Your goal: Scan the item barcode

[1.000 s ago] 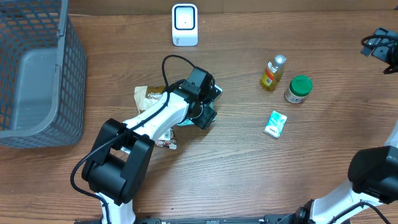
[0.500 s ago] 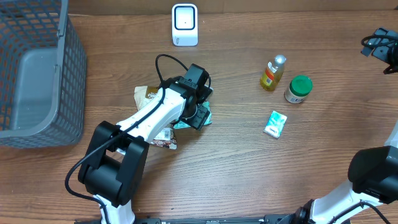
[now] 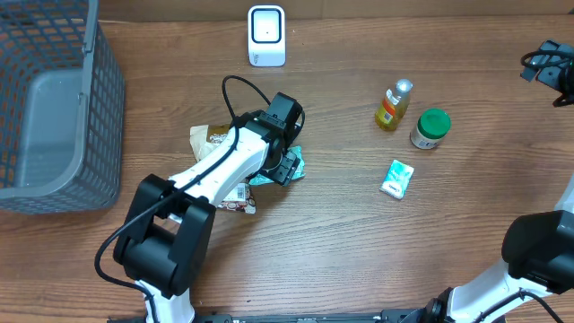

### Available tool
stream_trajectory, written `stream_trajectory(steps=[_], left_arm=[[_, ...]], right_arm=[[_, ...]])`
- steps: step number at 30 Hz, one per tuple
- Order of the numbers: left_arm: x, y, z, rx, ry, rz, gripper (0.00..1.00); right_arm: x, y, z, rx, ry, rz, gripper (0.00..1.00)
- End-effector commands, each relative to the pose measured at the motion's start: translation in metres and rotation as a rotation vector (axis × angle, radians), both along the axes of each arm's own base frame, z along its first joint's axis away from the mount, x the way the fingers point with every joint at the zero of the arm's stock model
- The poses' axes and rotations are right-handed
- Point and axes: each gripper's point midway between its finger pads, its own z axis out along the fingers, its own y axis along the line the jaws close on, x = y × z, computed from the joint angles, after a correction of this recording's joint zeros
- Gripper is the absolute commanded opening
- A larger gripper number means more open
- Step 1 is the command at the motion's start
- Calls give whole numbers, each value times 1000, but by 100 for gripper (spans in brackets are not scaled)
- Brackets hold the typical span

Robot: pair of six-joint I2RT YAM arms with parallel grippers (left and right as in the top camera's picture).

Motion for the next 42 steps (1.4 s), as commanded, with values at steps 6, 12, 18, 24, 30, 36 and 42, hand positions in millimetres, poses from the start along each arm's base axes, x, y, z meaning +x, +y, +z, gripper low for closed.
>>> stream_trajectory(steps=[6, 12, 18, 24, 30, 36, 42], left_arm=[[1, 6, -44, 62, 64, 10, 84], [0, -13, -30, -26, 105, -4, 81], [11, -42, 9, -153, 128, 2, 78], [31, -44, 48, -167, 84, 97, 86], [22, -8, 43, -52, 127, 252, 93], [-1, 24, 26, 55, 208, 357, 100], [-20, 24, -6, 32, 268, 386, 100]], right_arm=[[0, -2, 6, -13, -17, -9, 100], [0, -2, 6, -13, -17, -9, 100], [0, -2, 6, -13, -17, -9, 100], [0, -2, 6, -13, -17, -9, 100], [0, -2, 6, -13, -17, -9, 100], [0, -2, 6, -13, -17, -9, 100], [0, -2, 6, -13, -17, -9, 100]])
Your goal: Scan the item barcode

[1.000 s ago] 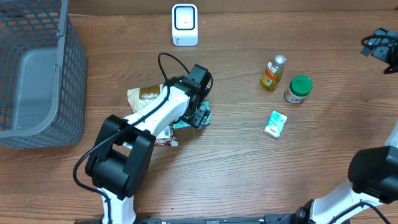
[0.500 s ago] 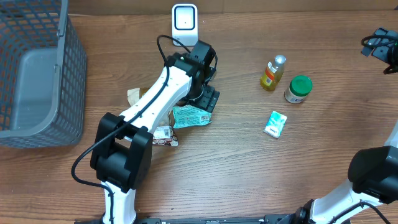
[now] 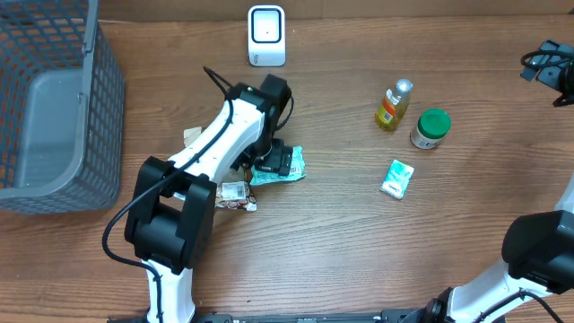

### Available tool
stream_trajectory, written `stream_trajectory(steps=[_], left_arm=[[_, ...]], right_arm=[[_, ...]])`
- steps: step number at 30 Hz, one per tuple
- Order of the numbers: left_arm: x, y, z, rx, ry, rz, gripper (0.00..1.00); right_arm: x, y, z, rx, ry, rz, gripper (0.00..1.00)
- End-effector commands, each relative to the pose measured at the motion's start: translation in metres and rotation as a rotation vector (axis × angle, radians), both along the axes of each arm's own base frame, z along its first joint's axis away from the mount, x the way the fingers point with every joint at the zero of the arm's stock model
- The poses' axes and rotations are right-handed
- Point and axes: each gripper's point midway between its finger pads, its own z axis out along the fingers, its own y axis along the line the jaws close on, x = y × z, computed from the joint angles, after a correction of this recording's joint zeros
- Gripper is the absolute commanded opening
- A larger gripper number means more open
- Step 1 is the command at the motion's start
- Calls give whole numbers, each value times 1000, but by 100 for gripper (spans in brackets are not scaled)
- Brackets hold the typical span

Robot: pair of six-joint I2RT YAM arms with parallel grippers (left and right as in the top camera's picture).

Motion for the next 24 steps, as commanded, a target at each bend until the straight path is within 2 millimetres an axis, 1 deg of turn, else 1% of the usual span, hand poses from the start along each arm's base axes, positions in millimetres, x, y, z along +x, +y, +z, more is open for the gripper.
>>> stream_trajectory(steps=[1, 2, 5, 10, 16, 21, 24], left_arm=[[-9, -6, -16, -44, 29, 40, 99], [-10, -11, -18, -72, 33, 42, 96], [-10, -24, -18, -146, 44, 44, 93], [-10, -42, -16, -226, 47, 33, 90], [-6, -54, -16, -246, 15, 7, 89], [-1, -71, -15, -273, -33, -31, 89], [0, -83, -15, -280, -59, -62, 91]], right_arm=[[0, -2, 6, -12, -17, -8, 100], [0, -2, 6, -12, -17, -8, 100], [0, -2, 6, -12, -17, -8, 100], [0, -2, 6, -12, -17, -8, 100], [0, -2, 6, -12, -17, -8, 100], [0, -2, 6, -12, -17, -8, 100], [0, -2, 6, -12, -17, -8, 100]])
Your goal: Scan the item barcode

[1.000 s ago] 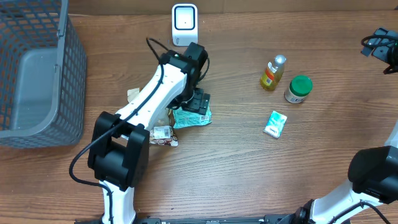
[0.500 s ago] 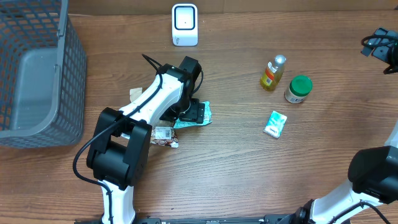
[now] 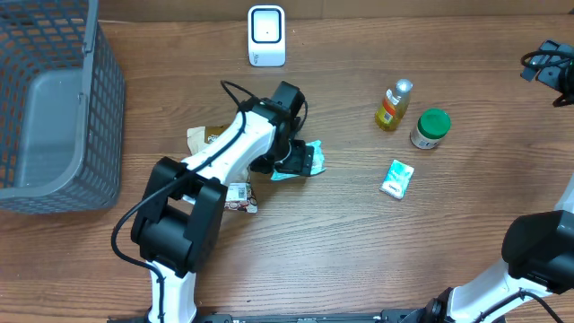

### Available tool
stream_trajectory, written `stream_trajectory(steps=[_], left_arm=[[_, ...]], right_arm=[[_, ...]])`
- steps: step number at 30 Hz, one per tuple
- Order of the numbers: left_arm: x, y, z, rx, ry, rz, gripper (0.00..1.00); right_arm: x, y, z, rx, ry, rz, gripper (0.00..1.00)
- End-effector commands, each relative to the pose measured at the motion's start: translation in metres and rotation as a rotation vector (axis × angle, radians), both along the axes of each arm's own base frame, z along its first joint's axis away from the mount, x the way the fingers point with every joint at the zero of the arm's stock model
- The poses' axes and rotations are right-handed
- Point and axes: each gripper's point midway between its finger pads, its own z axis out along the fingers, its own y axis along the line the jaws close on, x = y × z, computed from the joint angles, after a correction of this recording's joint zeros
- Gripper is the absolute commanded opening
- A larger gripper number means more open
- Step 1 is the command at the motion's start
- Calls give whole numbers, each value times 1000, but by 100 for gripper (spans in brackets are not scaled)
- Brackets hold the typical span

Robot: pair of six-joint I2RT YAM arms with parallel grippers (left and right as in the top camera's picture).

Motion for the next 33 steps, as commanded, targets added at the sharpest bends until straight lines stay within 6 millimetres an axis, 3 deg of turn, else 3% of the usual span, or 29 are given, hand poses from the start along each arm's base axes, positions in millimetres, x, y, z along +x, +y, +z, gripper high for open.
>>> stream_trajectory(steps=[1, 5, 11, 19, 33], left_arm=[[-5, -13, -1, -7, -11, -26, 91], [3, 0, -4, 83, -60, 2, 91], [15, 16, -4, 94, -45, 246, 93], [18, 4, -1, 12, -27, 266, 91], [15, -4, 0, -31, 9, 309, 78]], right_arm=[[0, -2, 6, -12, -17, -9, 100], [0, -2, 6, -12, -17, -9, 100], [0, -2, 6, -12, -17, -9, 100], [0, -2, 6, -12, -17, -9, 100], [0, -2, 6, -12, -17, -9, 100]])
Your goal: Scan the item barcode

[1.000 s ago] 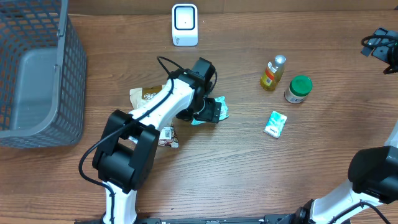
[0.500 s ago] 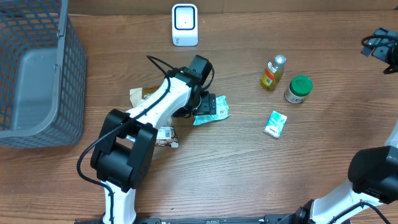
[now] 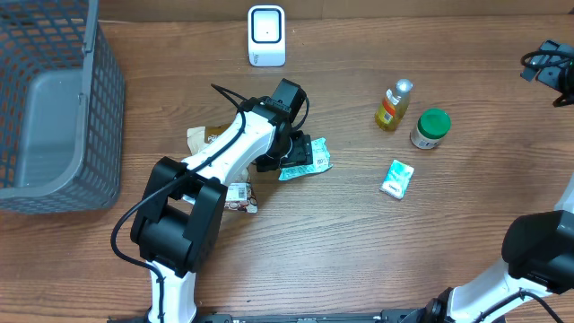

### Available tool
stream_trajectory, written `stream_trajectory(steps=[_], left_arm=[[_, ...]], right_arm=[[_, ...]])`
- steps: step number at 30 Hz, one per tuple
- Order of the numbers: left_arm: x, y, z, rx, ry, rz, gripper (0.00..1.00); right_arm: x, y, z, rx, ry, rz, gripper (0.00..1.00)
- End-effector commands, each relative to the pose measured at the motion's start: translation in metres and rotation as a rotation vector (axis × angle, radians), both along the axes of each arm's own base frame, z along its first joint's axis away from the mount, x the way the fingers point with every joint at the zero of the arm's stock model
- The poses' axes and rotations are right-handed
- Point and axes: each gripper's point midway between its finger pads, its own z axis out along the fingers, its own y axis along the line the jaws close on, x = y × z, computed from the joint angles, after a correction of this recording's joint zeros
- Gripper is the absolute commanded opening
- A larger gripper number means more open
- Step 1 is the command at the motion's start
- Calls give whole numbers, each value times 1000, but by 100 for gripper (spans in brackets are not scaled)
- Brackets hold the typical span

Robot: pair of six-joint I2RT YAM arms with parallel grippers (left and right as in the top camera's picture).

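In the overhead view my left gripper [image 3: 300, 155] is shut on a teal packet [image 3: 309, 158] with a white label, holding it near the middle of the table. The white barcode scanner [image 3: 266, 36] stands upright at the back edge, well behind the packet. My right gripper [image 3: 549, 67] rests at the far right edge, away from everything; its fingers are too small to read.
A grey mesh basket [image 3: 54, 108] fills the left side. A beige pouch [image 3: 204, 136] and a small wrapped snack [image 3: 237, 196] lie under the left arm. An oil bottle [image 3: 394, 105], a green-lidded jar [image 3: 430, 128] and a mint sachet [image 3: 396, 178] lie to the right.
The teal packet in my left gripper has shifted slightly right and turned, showing more of its label. The right arm has not moved.
My left gripper was down on the teal packet beside the beige pouch. It then sat a little further left with the packet still at its tip. After that the packet was carried right, clear of the pile, and now it is turned flatter to the camera.
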Motion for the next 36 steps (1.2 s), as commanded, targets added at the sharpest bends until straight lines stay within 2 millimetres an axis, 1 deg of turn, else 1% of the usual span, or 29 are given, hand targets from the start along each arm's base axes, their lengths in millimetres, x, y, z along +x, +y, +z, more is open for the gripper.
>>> stream_trajectory(steps=[1, 2, 3, 5, 9, 17, 20, 24, 30, 33, 36], left_arm=[[0, -2, -1, -13, 8, 23, 82], [0, -3, -1, -15, 2, 12, 82], [1, -3, -1, -16, -1, 8, 78], [1, -3, -1, -16, 0, 8, 65], [-1, -2, -3, -11, 5, 5, 68], [-7, 1, -14, -6, 12, 6, 67], [-4, 0, -14, -13, 1, 6, 63], [-1, -1, -13, -18, -9, 7, 62], [3, 4, -9, -121, 42, 48, 66], [4, 5, -6, -175, 66, 57, 65], [4, 4, -5, -182, 63, 32, 64]], right_arm=[[0, -2, 6, -12, -17, -8, 100], [0, -2, 6, -12, -17, -8, 100], [0, -2, 6, -12, -17, -8, 100], [0, -2, 6, -12, -17, -8, 100], [0, -2, 6, -12, -17, -8, 100], [0, -2, 6, -12, -17, -8, 100], [0, -2, 6, -12, -17, -8, 100], [0, -2, 6, -12, -17, -8, 100], [0, -2, 6, -12, -17, -8, 100], [0, -2, 6, -12, -17, -8, 100], [0, -2, 6, -12, -17, -8, 100]])
